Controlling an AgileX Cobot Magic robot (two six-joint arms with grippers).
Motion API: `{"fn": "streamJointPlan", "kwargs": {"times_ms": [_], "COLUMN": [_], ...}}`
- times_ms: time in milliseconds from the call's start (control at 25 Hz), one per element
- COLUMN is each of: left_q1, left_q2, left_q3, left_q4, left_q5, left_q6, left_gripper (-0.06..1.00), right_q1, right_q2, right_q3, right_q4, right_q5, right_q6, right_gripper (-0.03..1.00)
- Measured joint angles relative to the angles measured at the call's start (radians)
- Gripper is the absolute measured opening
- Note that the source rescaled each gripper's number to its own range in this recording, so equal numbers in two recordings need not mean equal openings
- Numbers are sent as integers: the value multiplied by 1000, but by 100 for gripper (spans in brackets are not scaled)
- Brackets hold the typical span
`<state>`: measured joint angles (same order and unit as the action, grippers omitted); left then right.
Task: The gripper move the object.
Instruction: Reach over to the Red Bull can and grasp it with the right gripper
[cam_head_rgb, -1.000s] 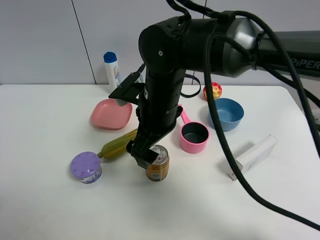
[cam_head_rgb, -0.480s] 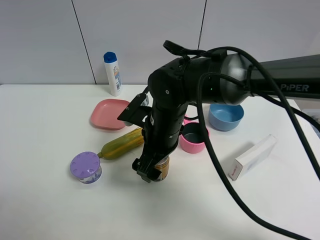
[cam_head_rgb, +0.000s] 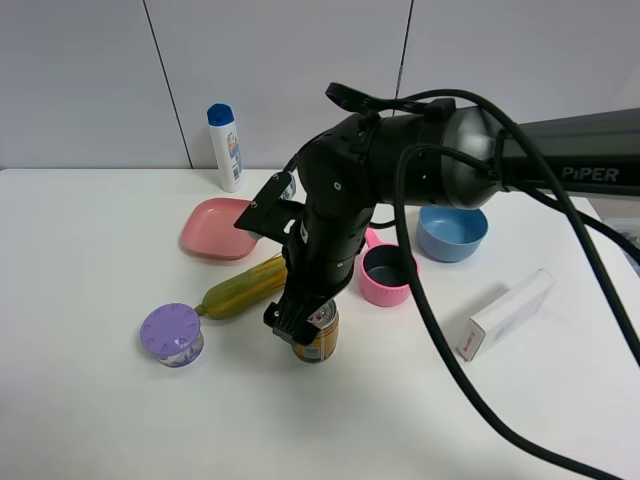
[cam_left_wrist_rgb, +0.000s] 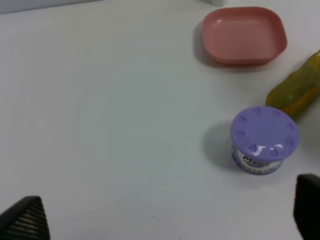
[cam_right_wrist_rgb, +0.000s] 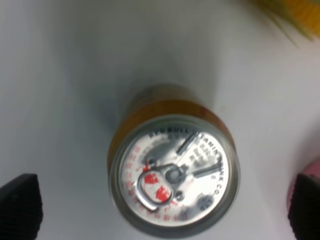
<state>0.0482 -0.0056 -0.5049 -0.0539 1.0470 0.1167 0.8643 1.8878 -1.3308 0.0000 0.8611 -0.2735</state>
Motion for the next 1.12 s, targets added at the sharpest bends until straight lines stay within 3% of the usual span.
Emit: {"fn": "streamJointPlan", "kwargs": {"times_ms": [1000, 1120], "left_q1": [0, 0], "left_q2": [0, 0], "left_q3": [0, 0], "left_q4": [0, 0], "left_q5": [0, 0], "left_q6": [0, 0], "left_gripper": [100, 100], "right_q1": [-23, -23], "right_q2": [129, 129], "right_q3": [0, 0], "right_q4": [0, 0], "right_q5": [-31, -31], "right_q6": [19, 19], "right_gripper": [100, 86]}}
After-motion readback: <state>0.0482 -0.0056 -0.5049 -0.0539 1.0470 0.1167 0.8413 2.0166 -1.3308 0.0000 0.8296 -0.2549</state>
